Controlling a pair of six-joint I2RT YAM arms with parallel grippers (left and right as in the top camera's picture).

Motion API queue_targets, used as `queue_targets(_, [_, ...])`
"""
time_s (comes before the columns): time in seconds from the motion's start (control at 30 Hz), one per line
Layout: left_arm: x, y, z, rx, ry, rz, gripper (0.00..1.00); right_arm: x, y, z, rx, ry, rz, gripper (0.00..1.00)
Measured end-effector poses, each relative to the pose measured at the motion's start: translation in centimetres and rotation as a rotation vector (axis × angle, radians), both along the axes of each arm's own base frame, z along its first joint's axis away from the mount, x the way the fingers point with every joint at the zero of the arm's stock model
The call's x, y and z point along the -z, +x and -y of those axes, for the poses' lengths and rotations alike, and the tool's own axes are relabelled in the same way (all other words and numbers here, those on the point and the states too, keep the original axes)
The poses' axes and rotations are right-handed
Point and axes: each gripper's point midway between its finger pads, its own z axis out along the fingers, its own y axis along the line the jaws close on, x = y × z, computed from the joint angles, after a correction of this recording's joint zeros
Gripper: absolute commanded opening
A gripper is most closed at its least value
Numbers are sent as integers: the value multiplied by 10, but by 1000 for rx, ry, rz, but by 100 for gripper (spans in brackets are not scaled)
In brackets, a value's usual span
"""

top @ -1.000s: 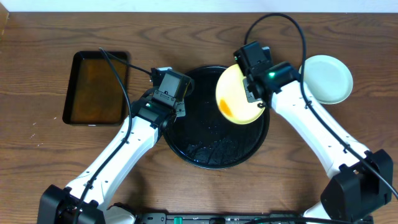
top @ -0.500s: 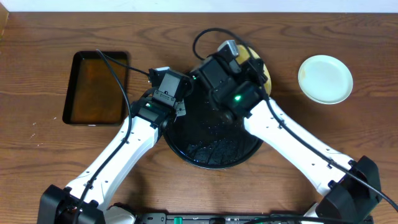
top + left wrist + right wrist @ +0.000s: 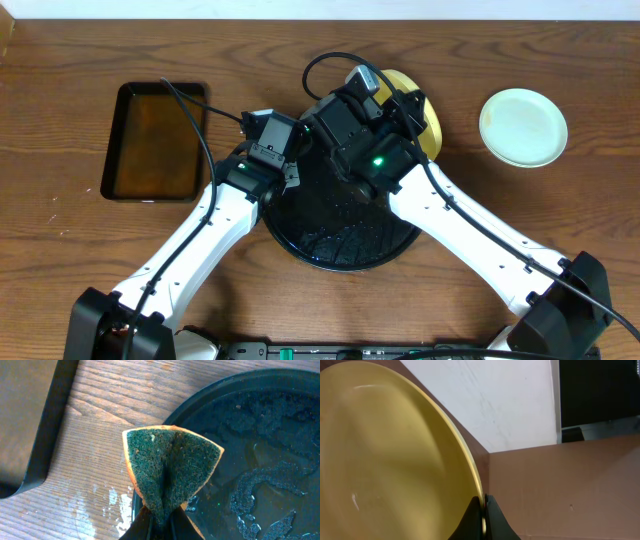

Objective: Clean dirty plates on tray and stack at the side
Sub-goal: 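Lift the yellow plate with the right gripper and carry it right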

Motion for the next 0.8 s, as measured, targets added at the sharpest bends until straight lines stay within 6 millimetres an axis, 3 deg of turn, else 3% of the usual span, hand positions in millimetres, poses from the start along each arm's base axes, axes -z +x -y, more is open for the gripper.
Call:
queue_targets(0.5, [0,0,0,0,0,-1,8,14,2,-7,-38,83,-49,1])
queue_targets(0.67, [1,-1,0,0,2,-5,8,55,9,0,-23,356,-185,1])
queue_targets(0.8, [2,-3,-1,0,7,-13,8,89,22,45,148,720,-274,1])
